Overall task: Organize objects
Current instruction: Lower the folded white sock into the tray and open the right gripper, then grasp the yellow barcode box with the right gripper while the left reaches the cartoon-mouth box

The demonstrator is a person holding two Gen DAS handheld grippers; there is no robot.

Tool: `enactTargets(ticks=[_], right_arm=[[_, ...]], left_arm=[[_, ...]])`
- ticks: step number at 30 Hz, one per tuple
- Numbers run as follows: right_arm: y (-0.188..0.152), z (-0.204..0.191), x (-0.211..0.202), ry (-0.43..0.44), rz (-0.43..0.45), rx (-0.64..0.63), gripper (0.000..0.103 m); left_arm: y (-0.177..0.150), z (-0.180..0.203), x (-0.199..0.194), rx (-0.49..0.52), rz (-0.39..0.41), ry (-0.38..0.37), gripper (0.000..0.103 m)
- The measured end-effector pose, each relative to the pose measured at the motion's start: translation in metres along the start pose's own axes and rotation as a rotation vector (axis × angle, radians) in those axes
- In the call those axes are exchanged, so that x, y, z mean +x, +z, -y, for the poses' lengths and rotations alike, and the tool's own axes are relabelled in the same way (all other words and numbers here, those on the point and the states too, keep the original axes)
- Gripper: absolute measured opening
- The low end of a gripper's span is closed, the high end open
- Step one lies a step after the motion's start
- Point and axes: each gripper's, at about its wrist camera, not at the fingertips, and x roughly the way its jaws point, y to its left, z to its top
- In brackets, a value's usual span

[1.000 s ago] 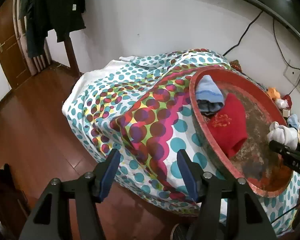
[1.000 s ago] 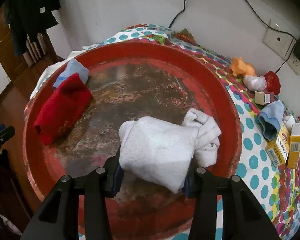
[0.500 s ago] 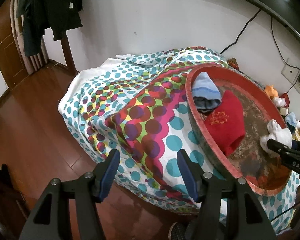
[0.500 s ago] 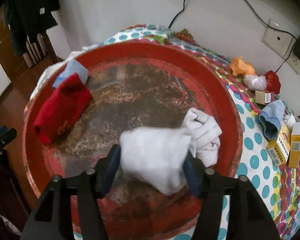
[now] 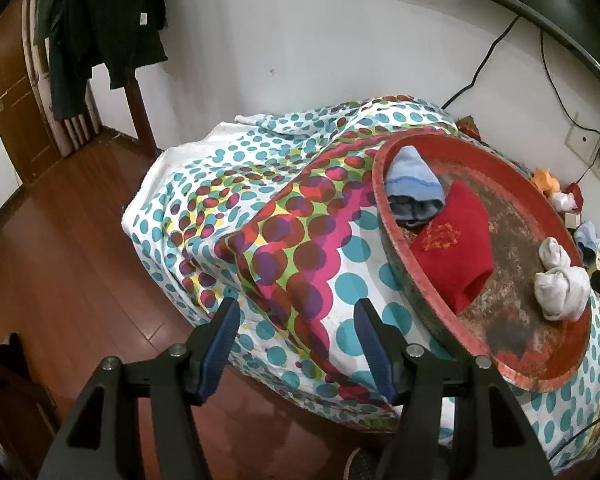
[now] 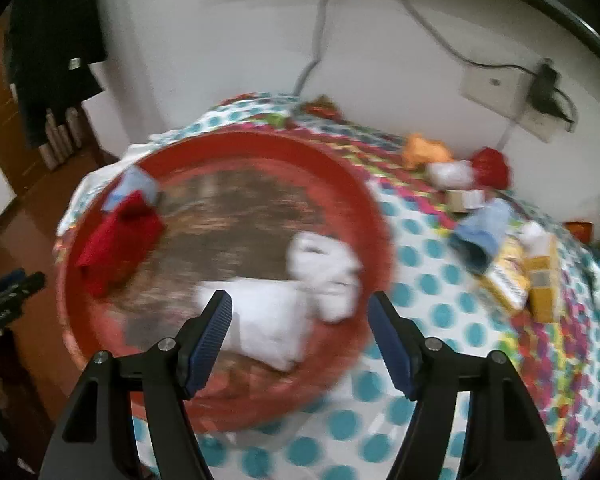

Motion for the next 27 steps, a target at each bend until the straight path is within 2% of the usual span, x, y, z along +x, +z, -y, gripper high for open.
enactTargets(ticks=[3, 10, 15, 21, 27], right_arm=[[-0.005, 0.033, -0.001, -0.038, 0.001, 0.051, 0.068], [-0.031, 0.136, -0.002, -0.201, -0.011, 0.187, 0.068], [-0.049, 0.19, 0.006, -0.313, -0.044, 0.212, 0.07], [-0.05, 0.221, 0.031, -0.358, -0.069, 0.17, 0.07], [-0.037, 0.221, 0.054, -0.363, -0.059, 0.088, 0.07]], left_arm=[[0.0, 0.003, -0.002, 0.018, 0.015, 0.008, 0.061], [0.002, 0.007, -0.007, 0.04, 0.05, 0.019, 0.061], [0.006, 0.017, -0.015, 0.121, 0.085, 0.011, 0.061], [0.01, 0.038, -0.03, 0.207, 0.093, -0.016, 0.061], [0.004, 0.098, -0.061, 0.447, 0.11, -0.086, 0.061]])
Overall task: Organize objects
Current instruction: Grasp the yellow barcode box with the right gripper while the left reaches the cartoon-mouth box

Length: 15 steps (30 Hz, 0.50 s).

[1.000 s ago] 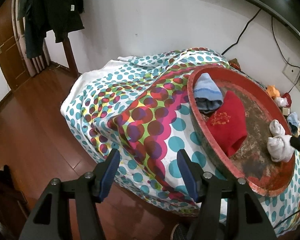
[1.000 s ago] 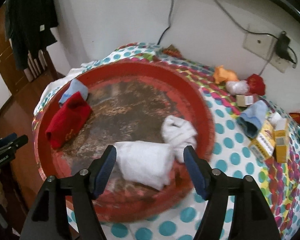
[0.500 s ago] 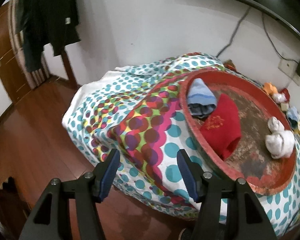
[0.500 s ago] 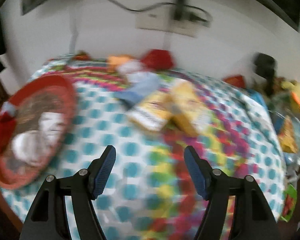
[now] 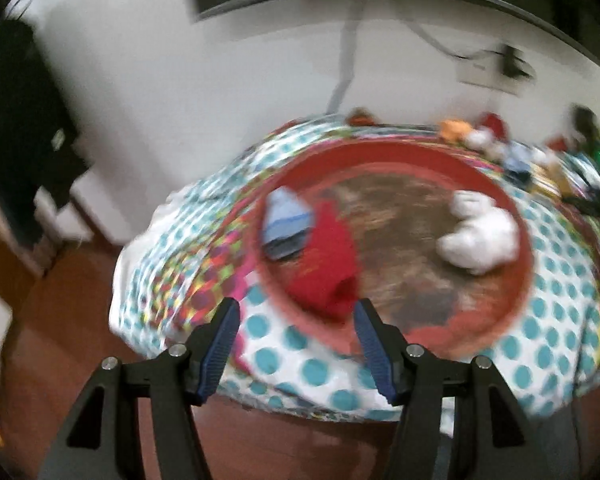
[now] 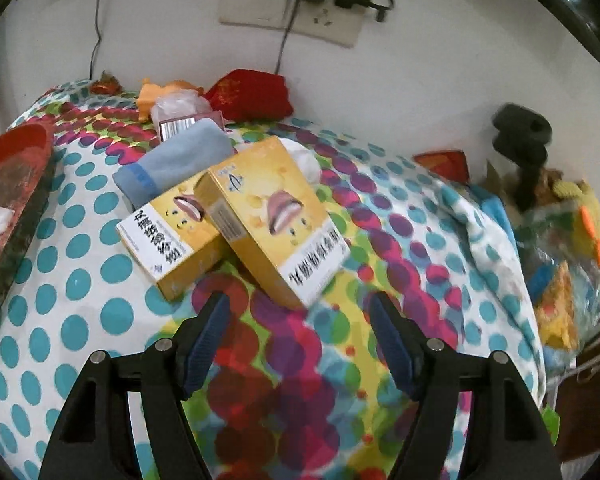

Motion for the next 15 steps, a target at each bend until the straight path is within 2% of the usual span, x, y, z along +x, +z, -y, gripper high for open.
enactTargets(ticks=[3, 6, 9, 10, 11, 15], right_arm=[[0.006, -0.005, 0.009, -0.007, 0.007, -0.038, 0.07], [0.012, -0.009, 0.017, -0.049, 0.032, -0.071, 0.07], [0.015, -0.009, 0.024, -0.068, 0.046, -0.074, 0.068], [0.015, -0.008, 0.026, -0.071, 0.055, -0.072, 0.062], [0.016, -0.007, 0.026, -0.061, 0.064, -0.07, 0.049], [0.014, 0.003, 0.025, -0.013, 0.077, -0.019, 0.045]], left_arm=[[0.014, 0.032, -0.012, 0.071, 0.026, -0.063, 0.061], [0.03, 0.066, -0.016, 0.116, 0.035, -0.17, 0.061], [0.043, 0.104, -0.009, 0.16, 0.02, -0.241, 0.061], [0.048, 0.12, -0.005, 0.186, 0.02, -0.25, 0.061], [0.051, 0.13, -0.004, 0.206, 0.019, -0.253, 0.061], [0.07, 0.176, 0.006, 0.289, 0.041, -0.281, 0.061]])
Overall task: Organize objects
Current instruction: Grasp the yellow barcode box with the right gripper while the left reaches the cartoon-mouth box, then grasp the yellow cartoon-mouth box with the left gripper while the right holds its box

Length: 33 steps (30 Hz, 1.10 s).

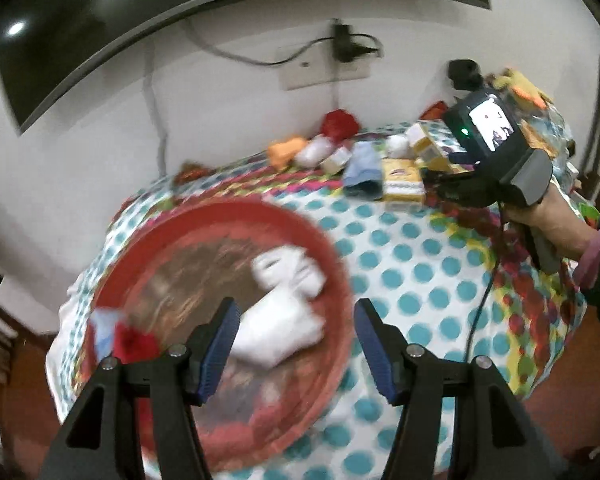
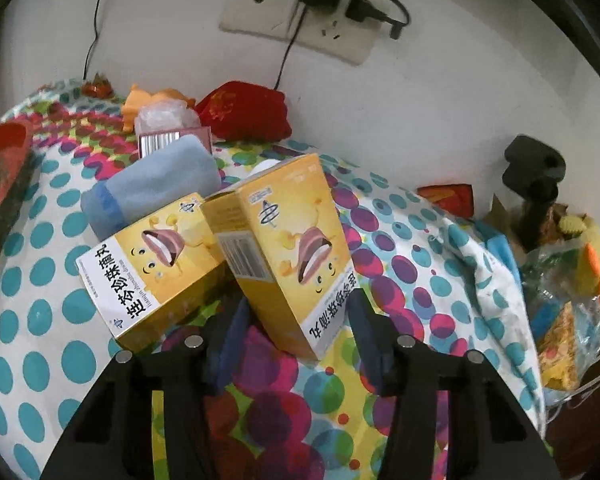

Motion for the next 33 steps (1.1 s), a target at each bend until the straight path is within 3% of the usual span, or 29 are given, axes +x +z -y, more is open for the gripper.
enactTargets(ticks=[5, 15, 20, 23, 33], right_arm=[[-0.007, 0.03, -0.007, 0.097, 0.007, 0.146, 0.032], [-0.053, 0.082, -0.031, 0.208, -0.009, 0.313, 0.031], [-0.061, 0.092, -0.023, 0.258, -0.03, 0.366, 0.031], [-0.064, 0.097, -0.018, 0.277, -0.052, 0.39, 0.031], [-0.066, 0.1, -0.014, 0.322, -0.055, 0.415, 0.031]], left_arm=[[0.032, 0.039, 0.044, 0.052, -0.002, -0.079, 0.061], [0.083, 0.104, 0.122, 0.102, -0.057, -0.203, 0.061], [0.095, 0.11, 0.159, 0.059, -0.119, -0.179, 0.061], [0.095, 0.112, 0.167, 0.081, -0.114, -0.139, 0.061], [0.106, 0.113, 0.187, 0.051, -0.102, -0.146, 0.068]])
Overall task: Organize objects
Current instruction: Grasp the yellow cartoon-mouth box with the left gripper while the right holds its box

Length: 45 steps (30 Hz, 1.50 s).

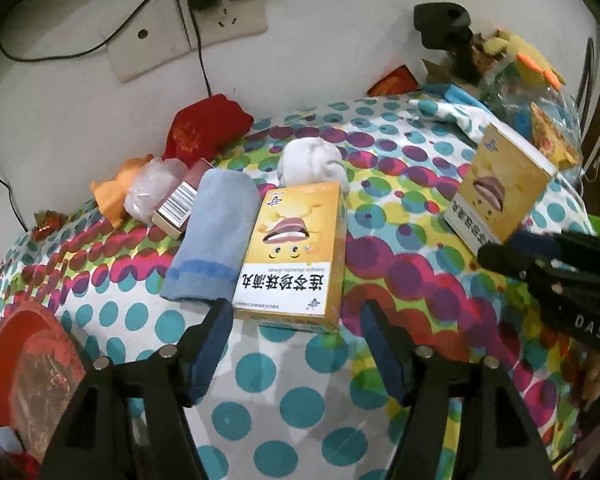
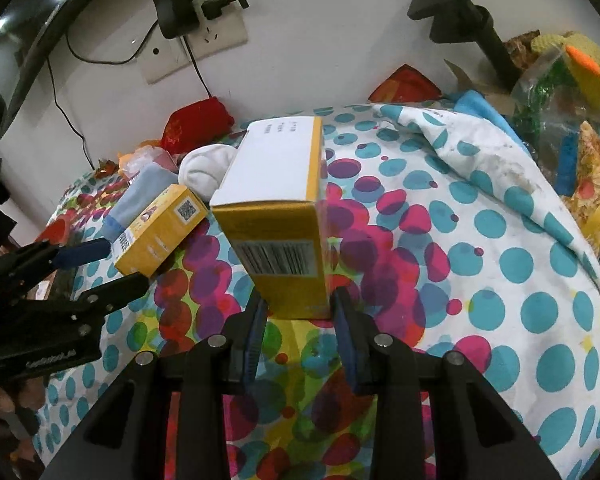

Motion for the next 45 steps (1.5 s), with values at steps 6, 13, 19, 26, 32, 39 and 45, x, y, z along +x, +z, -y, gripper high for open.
enactTargets(ticks=[6, 13, 19, 26, 32, 39, 45], right_arm=[[0.0, -0.001, 0.0, -0.014, -0.001, -0.009, 0.032], [0.0, -0.003, 0.0, -0.009, -0.001, -0.007, 0.033], [0.0, -0.003, 0.0, -0.01, -0.001, -0.007, 0.033], [0.0, -0.003, 0.001, -0.014, -0.002, -0.01, 0.033], [0.0, -0.003, 0.001, -0.018, -0.001, -0.01, 0.033], [0.0, -0.004, 0.001, -0.027, 0.0, -0.008, 0.033], [0.0, -0.01, 0.002, -0.039, -0.004, -0.034, 0.04]], left_arm=[[0.0, -0.012, 0.003, -0.031, -0.009, -0.02, 0.068], [0.014, -0.015, 0.021, -0.062, -0.051, -0.056, 0.068], [0.027, -0.008, 0.035, -0.084, -0.062, -0.042, 0.068], [0.018, 0.0, 0.032, -0.068, -0.039, -0.051, 0.057], [-0.005, 0.005, 0.015, -0.051, -0.036, -0.057, 0.056], [-0.048, 0.009, -0.015, -0.054, -0.009, -0.062, 0.056], [-0.075, 0.007, -0.031, -0.053, 0.028, -0.066, 0.058]])
